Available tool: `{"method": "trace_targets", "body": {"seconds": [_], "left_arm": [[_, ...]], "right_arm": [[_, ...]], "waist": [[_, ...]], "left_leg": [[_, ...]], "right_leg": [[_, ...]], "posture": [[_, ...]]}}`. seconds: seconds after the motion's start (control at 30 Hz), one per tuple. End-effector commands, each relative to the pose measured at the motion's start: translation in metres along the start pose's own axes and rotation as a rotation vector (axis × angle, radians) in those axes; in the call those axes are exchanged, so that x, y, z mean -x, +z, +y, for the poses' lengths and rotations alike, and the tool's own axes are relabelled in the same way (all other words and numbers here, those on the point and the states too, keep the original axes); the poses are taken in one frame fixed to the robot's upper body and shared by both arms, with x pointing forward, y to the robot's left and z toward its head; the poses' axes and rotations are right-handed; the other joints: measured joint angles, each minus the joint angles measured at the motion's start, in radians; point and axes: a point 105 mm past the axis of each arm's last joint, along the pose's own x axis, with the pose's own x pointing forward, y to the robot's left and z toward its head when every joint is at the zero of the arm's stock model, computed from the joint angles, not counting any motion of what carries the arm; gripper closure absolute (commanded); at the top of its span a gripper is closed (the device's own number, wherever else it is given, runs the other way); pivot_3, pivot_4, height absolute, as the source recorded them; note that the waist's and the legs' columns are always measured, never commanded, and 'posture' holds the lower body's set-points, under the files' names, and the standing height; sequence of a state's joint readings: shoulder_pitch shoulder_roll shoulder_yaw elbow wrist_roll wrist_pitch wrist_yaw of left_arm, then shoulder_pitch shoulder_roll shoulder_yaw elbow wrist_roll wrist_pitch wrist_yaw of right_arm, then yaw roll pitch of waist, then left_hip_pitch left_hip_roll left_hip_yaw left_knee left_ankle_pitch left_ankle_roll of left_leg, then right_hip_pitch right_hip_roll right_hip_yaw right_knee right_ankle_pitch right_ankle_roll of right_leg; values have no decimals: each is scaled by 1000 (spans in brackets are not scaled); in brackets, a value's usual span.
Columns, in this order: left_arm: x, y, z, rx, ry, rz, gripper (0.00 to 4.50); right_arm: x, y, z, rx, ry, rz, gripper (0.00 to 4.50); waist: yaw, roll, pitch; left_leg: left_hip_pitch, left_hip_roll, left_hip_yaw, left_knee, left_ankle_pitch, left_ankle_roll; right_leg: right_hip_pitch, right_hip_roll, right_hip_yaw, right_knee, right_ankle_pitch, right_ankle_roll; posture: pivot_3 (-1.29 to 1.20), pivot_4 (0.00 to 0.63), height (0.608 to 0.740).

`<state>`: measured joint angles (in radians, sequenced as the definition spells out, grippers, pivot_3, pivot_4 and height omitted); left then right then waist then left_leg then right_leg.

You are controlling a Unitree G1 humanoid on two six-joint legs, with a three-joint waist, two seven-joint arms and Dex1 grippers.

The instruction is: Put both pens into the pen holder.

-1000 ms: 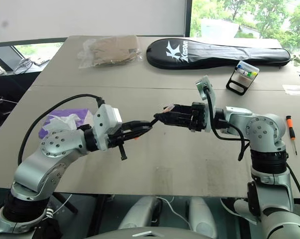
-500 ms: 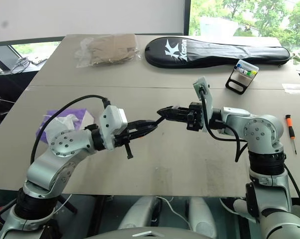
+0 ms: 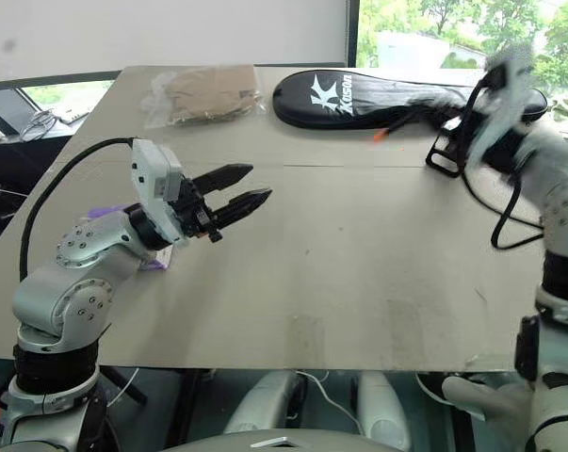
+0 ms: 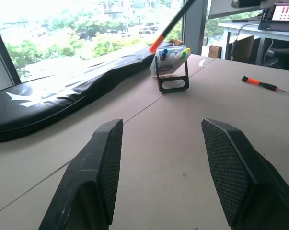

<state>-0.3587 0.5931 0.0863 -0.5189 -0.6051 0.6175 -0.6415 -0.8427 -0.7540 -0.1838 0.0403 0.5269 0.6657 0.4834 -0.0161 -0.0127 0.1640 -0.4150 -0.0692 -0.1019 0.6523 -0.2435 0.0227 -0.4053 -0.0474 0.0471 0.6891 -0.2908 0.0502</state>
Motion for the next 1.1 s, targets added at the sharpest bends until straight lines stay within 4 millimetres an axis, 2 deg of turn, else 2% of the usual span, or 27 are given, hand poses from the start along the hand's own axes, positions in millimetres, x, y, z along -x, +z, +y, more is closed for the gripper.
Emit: {"method": "trace_targets", "body": {"seconds": [0.03,0.2,0.37,0.77,1.1], "left_arm": [[-7,11,-13,-59,-44,-35,1837],[-9,11,-15,-83,-41,-31,1837],[-8,12,-13,-99,-31,-35,1837],[-7,15,-19,-81,-66,-48,1837],[-10,16,-21,-71,-64,-55,1837]], "right_arm": [[-4,9,-12,117,-73,-35,4424],[-2,2,-33,259,-185,33,4424],[1,-12,-43,303,-236,90,4424],[2,-21,-39,295,-220,121,4424],[-9,-49,-36,319,-228,164,4424]], "waist": [[-1,0,0],[0,0,0],[-1,0,0],[0,0,0],[-1,0,0]], "left_leg": [[0,0,0,0,0,0],[-1,0,3,0,0,0],[-1,1,4,0,0,0],[-1,1,5,0,0,0],[-1,1,5,0,0,0]], "right_leg": [[0,0,0,0,0,0],[-3,0,4,3,0,0],[-3,0,5,4,0,0],[-4,1,5,4,0,0],[-4,1,6,5,0,0]], "posture": [[0,150,740],[0,150,740],[0,150,740],[0,150,740],[0,150,740]]}}
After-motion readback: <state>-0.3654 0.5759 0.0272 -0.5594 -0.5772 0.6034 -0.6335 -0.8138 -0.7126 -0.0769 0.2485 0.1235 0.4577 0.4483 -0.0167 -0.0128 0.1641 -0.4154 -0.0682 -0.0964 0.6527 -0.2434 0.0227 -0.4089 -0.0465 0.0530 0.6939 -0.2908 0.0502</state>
